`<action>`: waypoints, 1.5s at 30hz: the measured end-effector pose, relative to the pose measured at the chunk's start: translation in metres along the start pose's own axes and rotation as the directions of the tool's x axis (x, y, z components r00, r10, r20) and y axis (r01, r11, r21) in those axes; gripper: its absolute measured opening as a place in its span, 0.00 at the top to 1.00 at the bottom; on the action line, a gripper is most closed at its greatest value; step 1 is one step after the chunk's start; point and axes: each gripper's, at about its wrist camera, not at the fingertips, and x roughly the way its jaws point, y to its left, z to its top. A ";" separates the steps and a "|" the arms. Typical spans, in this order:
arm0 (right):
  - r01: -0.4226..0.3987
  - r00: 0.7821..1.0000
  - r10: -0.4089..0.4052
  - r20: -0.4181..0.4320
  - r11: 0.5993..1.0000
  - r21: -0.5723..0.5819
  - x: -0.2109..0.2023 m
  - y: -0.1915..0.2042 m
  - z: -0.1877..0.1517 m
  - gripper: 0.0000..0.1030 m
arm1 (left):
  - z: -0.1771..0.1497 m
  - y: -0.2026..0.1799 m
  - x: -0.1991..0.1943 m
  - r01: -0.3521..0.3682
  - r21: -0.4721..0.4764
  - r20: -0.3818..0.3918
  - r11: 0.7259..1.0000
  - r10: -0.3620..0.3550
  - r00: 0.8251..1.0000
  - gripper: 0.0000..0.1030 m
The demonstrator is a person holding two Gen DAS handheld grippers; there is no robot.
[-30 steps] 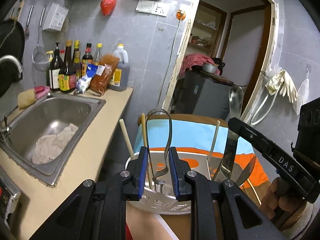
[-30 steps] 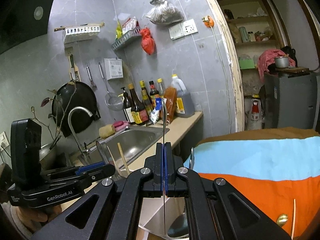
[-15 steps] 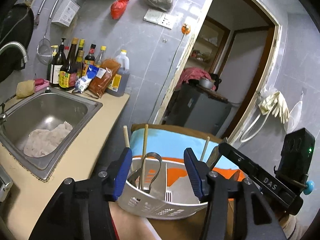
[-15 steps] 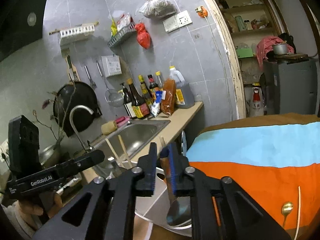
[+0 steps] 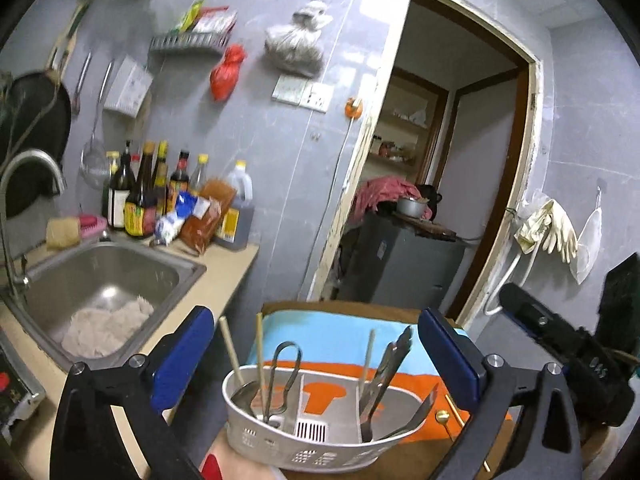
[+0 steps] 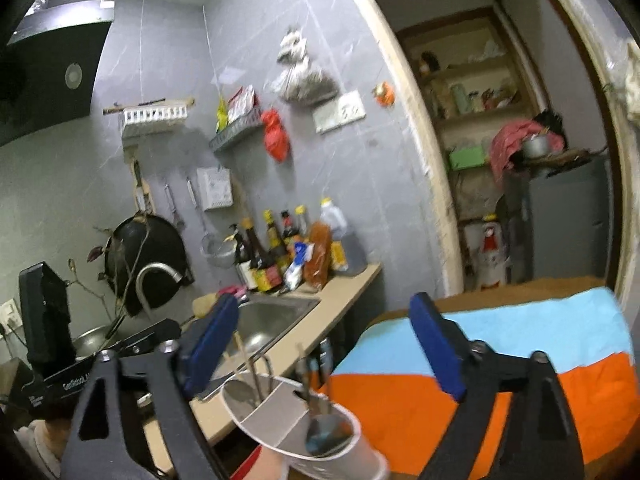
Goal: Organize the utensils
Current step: 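Lower the tongs and knife into the holder and open both tools, then withdraw both tools from the holder back over the cloth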
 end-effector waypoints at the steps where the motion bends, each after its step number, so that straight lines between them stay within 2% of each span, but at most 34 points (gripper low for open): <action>1: 0.015 1.000 -0.015 0.014 1.000 -0.009 -0.007 -0.003 0.004 0.11 | 0.001 -0.004 -0.001 -0.003 0.005 0.006 1.000 0.003 1.000 0.00; 4: 0.052 0.998 -0.050 0.044 0.998 -0.027 -0.025 -0.010 0.016 0.04 | 0.001 -0.023 -0.007 -0.007 0.024 0.028 1.000 0.006 1.000 0.00; 7: 0.088 0.994 -0.084 0.072 0.995 -0.054 -0.047 -0.019 0.028 0.03 | 0.001 -0.043 -0.012 0.002 0.038 0.045 0.999 -0.004 0.999 0.00; 17: 0.200 0.977 -0.195 0.092 0.978 -0.053 -0.106 -0.079 0.046 0.02 | -0.018 -0.111 -0.020 0.010 0.061 0.096 0.998 -0.016 0.995 0.00; 25: 0.233 0.970 -0.230 0.083 0.972 -0.029 -0.137 -0.135 0.041 0.02 | -0.044 -0.159 -0.018 -0.004 0.078 0.105 0.997 -0.004 0.994 0.00; 30: 0.290 0.957 -0.289 0.032 0.956 -0.032 -0.145 -0.168 0.026 0.02 | -0.066 -0.182 -0.011 0.010 0.092 0.030 0.996 -0.013 0.999 0.00; 35: 0.317 0.944 -0.318 -0.092 0.948 -0.020 -0.138 -0.204 0.003 0.02 | -0.088 -0.190 -0.002 0.038 0.066 -0.072 0.997 -0.034 0.997 0.00; 43: 0.275 0.937 -0.260 -0.232 0.961 0.034 -0.113 -0.240 -0.039 0.03 | -0.123 -0.185 0.019 -0.016 0.061 -0.161 0.998 0.025 0.987 0.00; 45: 0.253 0.935 -0.238 -0.262 0.967 0.026 -0.104 -0.242 -0.051 0.08 | -0.130 -0.181 0.028 -0.023 0.049 -0.185 0.999 0.032 0.982 0.00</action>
